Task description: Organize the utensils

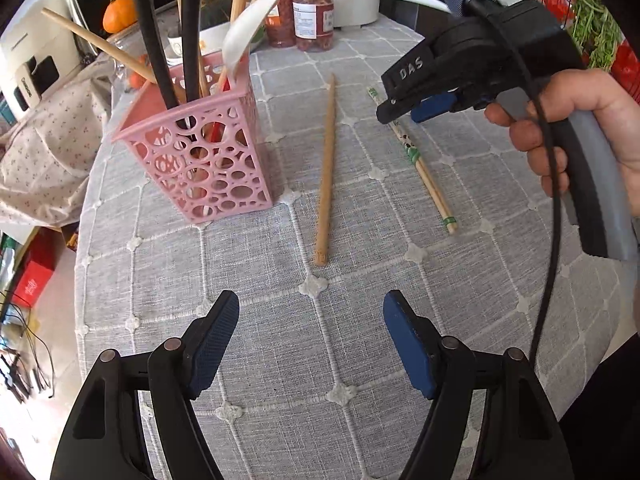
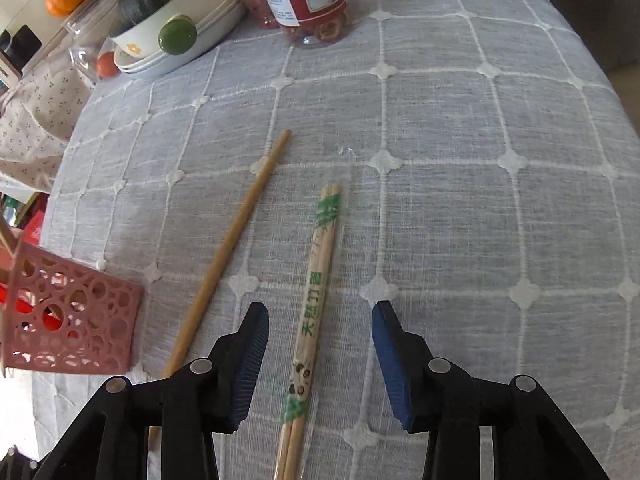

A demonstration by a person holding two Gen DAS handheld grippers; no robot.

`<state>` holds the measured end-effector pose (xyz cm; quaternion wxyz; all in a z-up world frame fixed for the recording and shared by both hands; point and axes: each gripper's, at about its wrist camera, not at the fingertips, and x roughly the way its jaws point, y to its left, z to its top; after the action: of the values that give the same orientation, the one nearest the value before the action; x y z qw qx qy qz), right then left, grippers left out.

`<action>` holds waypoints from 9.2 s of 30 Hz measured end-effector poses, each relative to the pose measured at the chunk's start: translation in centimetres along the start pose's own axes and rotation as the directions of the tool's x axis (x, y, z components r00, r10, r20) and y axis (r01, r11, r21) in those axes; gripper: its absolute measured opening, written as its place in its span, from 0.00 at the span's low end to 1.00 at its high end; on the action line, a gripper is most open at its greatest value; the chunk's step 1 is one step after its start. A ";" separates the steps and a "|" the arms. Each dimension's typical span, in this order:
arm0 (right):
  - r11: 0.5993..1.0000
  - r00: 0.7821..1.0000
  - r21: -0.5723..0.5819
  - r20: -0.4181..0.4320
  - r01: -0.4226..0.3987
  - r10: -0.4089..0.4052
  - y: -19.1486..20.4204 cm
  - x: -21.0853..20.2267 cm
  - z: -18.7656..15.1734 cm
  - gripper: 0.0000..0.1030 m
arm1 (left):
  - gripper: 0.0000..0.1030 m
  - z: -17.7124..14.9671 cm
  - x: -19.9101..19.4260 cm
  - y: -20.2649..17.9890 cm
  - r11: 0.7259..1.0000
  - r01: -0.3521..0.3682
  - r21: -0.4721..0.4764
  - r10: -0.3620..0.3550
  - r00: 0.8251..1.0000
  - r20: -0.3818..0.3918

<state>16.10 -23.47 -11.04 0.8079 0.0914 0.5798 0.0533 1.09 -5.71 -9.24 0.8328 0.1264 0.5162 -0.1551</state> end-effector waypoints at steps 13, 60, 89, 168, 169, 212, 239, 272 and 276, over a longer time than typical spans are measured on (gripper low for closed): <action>0.997 1.000 0.072 0.015 0.003 -0.004 -6.1 -4.2 -2.2 0.04 | 0.56 1.5 0.4 -4.8 0.989 -0.012 0.151 0.012 1.000 0.002; 0.966 0.944 0.152 0.289 -0.209 0.158 -10.6 -15.3 -6.5 0.05 | 0.06 12.9 -4.3 -9.6 0.989 0.013 0.147 -0.043 0.978 0.203; 0.967 0.832 0.008 0.511 -0.255 0.215 -1.0 -19.0 -5.5 0.05 | 0.06 8.0 -22.0 8.0 0.986 0.087 -0.146 0.083 0.503 0.861; 0.886 0.177 0.377 0.885 0.272 -0.431 24.6 -9.4 -6.1 0.07 | 0.58 3.2 -3.9 26.4 0.899 -0.024 -0.438 0.125 0.971 0.204; 0.884 0.181 0.383 0.882 0.268 -0.436 24.5 -9.1 -6.2 0.08 | 0.58 3.2 -3.7 26.5 0.895 -0.022 -0.445 0.124 0.971 0.203; 0.975 0.778 0.056 0.594 0.216 -0.206 6.8 -22.1 -12.2 0.99 | 0.94 0.0 -10.0 10.3 0.931 -0.097 -0.353 0.181 0.960 0.215; 0.972 0.877 -0.025 0.436 0.234 -0.200 5.0 -17.9 -12.9 0.99 | 0.94 0.6 -9.6 5.8 0.950 -0.100 -0.294 0.175 0.955 0.239; 0.974 0.888 -0.012 0.414 0.227 -0.201 5.3 -17.3 -12.9 0.99 | 0.94 0.6 -9.6 5.4 0.952 -0.083 -0.293 0.159 0.956 0.247; 0.975 0.890 -0.011 0.410 0.224 -0.200 5.3 -17.2 -13.0 0.99 | 0.94 0.6 -9.6 5.3 0.953 -0.066 -0.296 0.145 0.957 0.253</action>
<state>-1.62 -20.51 1.93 0.9139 0.0134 0.4038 -0.0384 -0.39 0.19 -0.06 0.9123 0.0103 0.4063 -0.0501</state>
